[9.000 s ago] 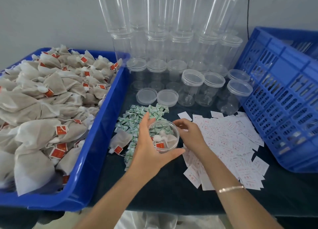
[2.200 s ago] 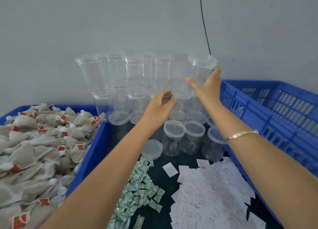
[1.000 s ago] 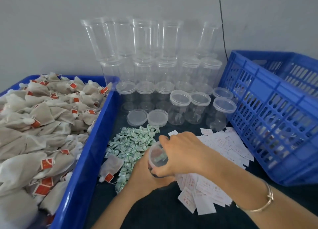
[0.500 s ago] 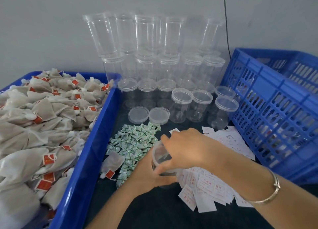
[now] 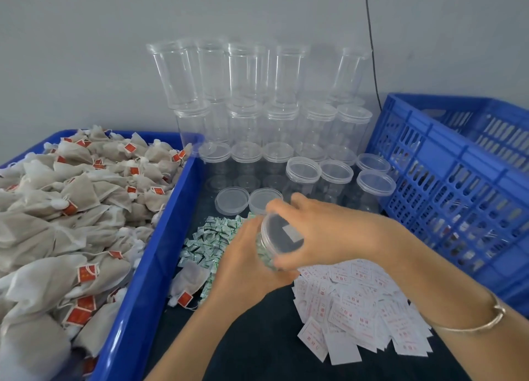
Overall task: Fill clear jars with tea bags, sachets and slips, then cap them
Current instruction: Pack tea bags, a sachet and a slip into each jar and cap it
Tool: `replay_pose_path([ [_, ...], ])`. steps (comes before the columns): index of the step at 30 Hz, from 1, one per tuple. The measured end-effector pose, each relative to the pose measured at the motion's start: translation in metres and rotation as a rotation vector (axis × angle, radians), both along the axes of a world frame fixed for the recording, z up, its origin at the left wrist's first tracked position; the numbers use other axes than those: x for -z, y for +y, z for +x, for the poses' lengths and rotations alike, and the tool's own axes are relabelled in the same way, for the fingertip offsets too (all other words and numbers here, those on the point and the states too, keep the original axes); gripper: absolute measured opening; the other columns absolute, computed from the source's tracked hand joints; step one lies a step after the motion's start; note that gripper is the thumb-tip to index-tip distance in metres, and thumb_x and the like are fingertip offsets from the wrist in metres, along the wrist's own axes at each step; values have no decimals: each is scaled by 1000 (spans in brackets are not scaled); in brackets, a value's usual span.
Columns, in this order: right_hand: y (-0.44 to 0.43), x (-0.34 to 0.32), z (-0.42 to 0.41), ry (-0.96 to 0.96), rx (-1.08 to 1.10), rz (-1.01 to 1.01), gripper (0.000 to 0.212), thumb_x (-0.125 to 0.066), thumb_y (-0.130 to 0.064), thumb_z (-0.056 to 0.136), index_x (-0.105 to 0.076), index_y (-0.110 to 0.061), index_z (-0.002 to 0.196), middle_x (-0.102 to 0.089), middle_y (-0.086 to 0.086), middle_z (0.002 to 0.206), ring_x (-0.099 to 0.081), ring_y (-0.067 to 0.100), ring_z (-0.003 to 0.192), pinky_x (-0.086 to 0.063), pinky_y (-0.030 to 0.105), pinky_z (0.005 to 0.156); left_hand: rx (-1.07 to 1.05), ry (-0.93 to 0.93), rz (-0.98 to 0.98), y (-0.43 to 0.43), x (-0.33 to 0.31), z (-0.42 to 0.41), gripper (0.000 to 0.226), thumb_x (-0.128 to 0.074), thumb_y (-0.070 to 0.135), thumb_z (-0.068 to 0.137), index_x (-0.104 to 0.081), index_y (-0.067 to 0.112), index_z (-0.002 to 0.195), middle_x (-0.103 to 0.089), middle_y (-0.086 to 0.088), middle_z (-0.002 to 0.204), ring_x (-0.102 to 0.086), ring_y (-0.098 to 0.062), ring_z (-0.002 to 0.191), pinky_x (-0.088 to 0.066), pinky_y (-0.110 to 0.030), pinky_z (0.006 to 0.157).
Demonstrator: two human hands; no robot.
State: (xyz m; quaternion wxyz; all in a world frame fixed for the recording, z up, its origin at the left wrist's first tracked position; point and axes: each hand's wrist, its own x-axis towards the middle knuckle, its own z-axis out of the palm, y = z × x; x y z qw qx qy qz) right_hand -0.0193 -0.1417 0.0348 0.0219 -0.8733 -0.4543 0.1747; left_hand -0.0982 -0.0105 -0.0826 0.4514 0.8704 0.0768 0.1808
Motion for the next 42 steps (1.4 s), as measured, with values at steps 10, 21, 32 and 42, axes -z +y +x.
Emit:
replay_pose_path([
  [10,2,7,-3,-157,108,-68,91,-37,-93,73,-35,-22,129,-56,-3,104,-55,11,82,-41,28,62,-12,-68,73,-5,2,-4,69,-74,49,52,-37,55,110,-43,33,113,-49,7,100,-47,-18,75],
  [21,-9,-17,1,-65,-290,79,90,-52,21,74,-43,-38,141,-27,-16,145,-31,1,129,-45,31,93,5,17,-116,12,1,-6,75,-87,40,52,-45,52,113,-54,29,112,-50,14,105,-40,-6,78],
  [32,50,50,78,42,278,622,55,-76,-64,74,-38,-24,77,-42,-8,79,-37,10,67,-34,28,61,-105,33,-355,33,-6,-26,75,-93,30,56,-46,45,112,-56,24,113,-50,19,100,-38,3,71],
  [42,160,130,108,151,445,429,48,-79,-54,78,-49,-18,90,-63,9,108,-61,27,95,-48,40,76,-79,-95,-406,42,-17,-60,78,-90,47,43,-53,52,112,-61,22,119,-57,4,112,-45,-6,83],
])
